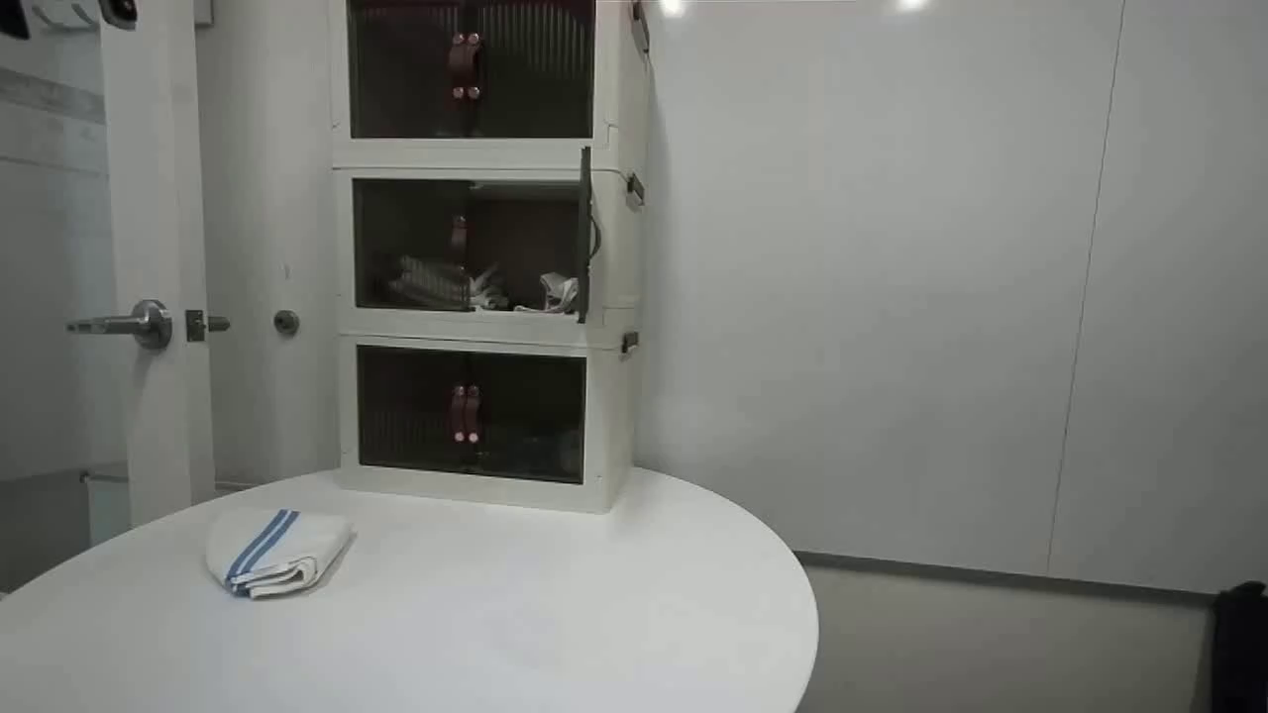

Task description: Remove the towel from the middle shelf and put it on the table

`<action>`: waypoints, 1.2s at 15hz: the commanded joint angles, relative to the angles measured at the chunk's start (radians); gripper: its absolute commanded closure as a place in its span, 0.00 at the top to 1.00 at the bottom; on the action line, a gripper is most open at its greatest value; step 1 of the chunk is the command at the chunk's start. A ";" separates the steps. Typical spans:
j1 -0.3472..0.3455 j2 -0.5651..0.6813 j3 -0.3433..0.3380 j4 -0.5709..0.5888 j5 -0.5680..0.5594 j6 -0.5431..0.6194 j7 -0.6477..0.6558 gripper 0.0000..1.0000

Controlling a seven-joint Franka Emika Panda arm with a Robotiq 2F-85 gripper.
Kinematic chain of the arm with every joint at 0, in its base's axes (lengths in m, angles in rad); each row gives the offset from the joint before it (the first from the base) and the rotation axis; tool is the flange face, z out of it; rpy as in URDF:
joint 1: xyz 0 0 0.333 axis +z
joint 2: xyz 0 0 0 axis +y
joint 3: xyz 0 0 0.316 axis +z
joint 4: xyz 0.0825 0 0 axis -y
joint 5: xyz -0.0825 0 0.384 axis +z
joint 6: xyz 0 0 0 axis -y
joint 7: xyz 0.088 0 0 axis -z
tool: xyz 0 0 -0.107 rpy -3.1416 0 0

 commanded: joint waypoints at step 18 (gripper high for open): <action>0.002 0.011 -0.049 -0.125 -0.011 0.142 0.019 1.00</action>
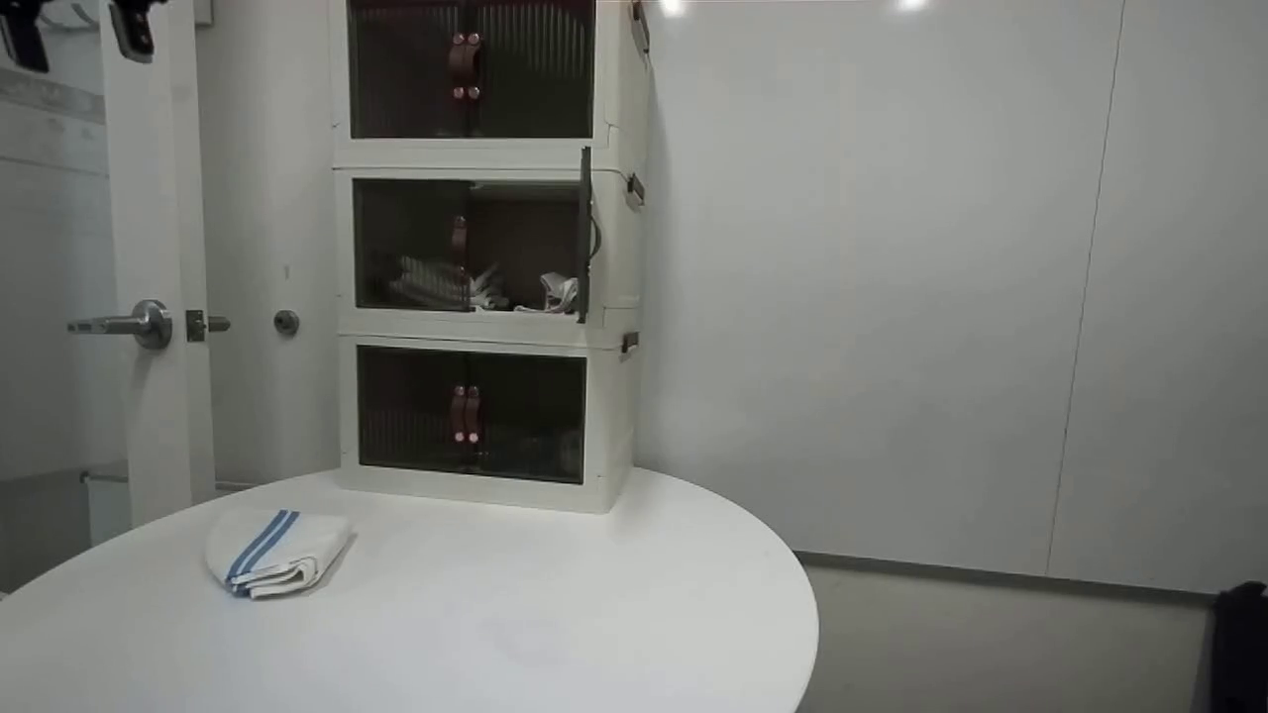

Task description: Remove the towel from the middle shelf and put it on the table

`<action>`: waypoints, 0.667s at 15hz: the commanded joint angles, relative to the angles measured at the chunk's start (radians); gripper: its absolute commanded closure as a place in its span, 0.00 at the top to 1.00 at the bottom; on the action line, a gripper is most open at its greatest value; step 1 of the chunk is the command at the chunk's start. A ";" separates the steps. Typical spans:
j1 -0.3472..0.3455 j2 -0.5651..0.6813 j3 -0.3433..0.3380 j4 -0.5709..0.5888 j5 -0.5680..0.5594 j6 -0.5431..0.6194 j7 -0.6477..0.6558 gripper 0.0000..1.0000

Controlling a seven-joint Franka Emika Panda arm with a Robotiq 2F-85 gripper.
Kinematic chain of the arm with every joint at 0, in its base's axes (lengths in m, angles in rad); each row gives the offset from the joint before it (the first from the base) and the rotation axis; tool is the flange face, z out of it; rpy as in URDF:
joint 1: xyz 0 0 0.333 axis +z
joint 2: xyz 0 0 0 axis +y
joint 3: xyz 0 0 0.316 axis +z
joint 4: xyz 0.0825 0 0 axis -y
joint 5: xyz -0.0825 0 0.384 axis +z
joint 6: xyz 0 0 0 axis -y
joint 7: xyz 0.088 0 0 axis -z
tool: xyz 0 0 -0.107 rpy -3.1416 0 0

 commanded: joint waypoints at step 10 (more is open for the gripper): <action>-0.109 0.096 -0.106 -0.264 -0.204 0.510 0.022 1.00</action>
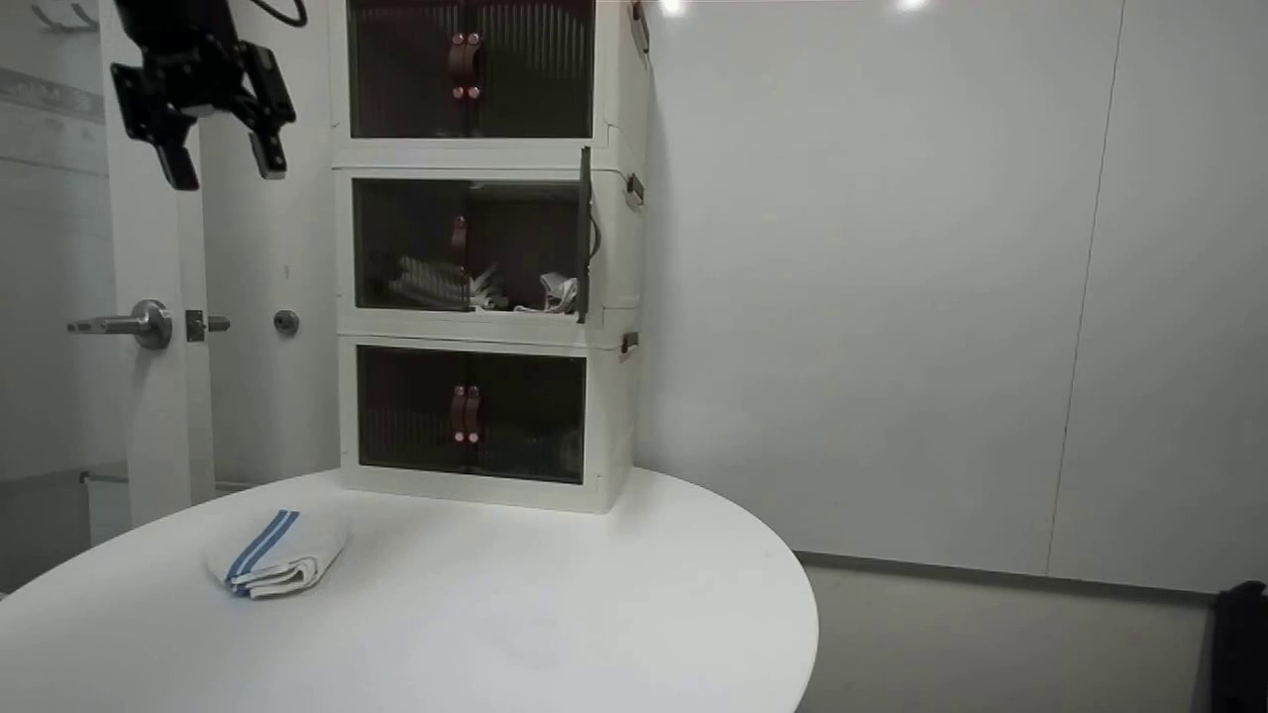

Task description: Remove the towel from the middle shelf and put it on the table

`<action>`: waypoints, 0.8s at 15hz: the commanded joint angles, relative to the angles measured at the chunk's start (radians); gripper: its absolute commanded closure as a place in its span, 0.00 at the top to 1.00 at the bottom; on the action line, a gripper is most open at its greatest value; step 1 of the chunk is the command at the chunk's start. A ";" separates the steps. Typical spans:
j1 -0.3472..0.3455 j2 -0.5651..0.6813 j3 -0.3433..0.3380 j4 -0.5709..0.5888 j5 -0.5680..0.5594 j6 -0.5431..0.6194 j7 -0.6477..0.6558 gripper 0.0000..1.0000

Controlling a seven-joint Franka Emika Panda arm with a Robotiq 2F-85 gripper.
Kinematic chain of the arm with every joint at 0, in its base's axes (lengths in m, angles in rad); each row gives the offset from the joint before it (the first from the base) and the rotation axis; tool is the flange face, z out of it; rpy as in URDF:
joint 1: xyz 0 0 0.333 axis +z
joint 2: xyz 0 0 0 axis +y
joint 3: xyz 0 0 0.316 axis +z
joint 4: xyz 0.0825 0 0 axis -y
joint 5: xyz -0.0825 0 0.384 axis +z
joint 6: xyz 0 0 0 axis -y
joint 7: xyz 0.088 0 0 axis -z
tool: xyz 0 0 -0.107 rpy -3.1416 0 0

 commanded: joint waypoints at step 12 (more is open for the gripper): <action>-0.258 0.371 0.016 0.040 -0.747 0.556 0.400 1.00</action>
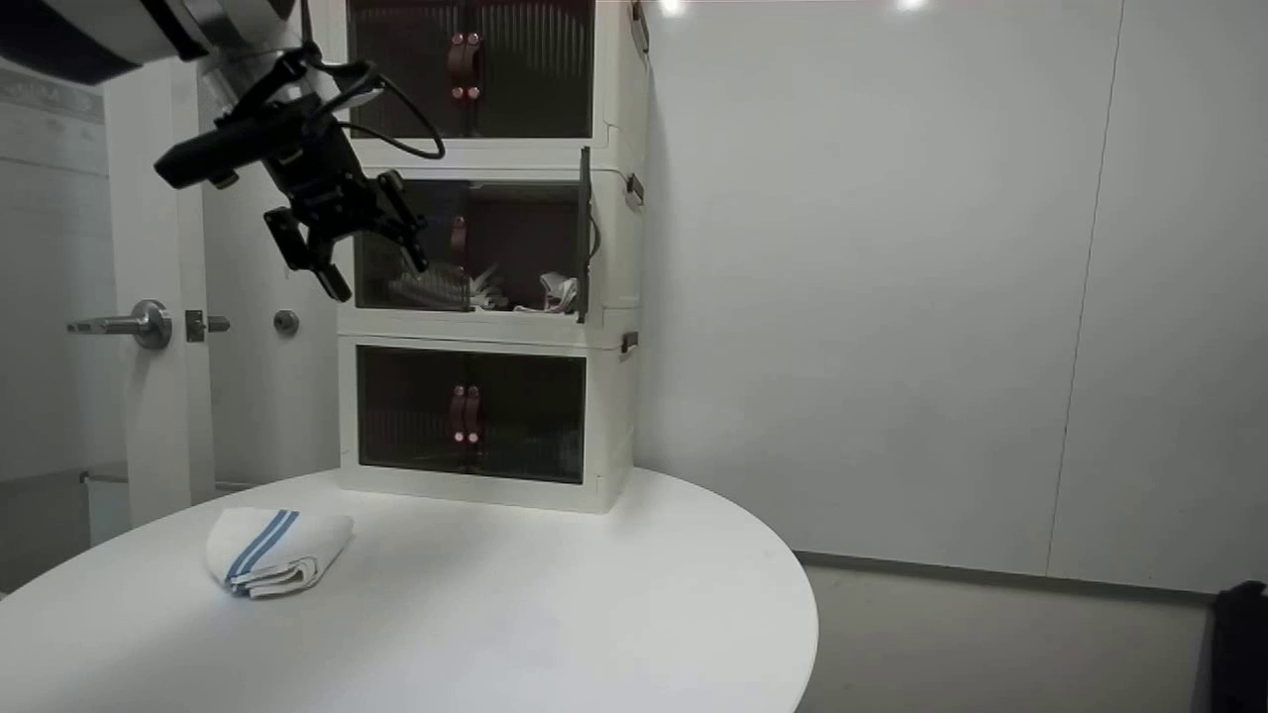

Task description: Remove the towel from the middle shelf and put it on the table

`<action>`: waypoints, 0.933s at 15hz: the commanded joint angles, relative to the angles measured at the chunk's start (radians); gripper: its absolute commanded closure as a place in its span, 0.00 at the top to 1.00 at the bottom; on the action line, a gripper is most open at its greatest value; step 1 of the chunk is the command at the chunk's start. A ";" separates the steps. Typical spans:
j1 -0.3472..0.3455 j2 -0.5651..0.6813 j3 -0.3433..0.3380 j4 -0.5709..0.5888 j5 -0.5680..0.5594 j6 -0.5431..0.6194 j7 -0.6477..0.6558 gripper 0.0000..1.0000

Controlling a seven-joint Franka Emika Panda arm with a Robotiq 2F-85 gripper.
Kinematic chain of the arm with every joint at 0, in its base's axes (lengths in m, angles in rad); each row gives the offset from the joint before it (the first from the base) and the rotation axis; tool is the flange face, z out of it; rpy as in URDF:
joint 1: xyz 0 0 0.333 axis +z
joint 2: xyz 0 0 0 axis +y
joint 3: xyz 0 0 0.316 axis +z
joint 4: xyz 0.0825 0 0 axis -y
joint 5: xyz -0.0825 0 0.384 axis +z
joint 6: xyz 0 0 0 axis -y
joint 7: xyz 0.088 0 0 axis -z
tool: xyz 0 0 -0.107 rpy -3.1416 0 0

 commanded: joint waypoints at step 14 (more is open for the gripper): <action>0.030 0.399 -0.002 0.458 -0.937 -0.163 0.708 1.00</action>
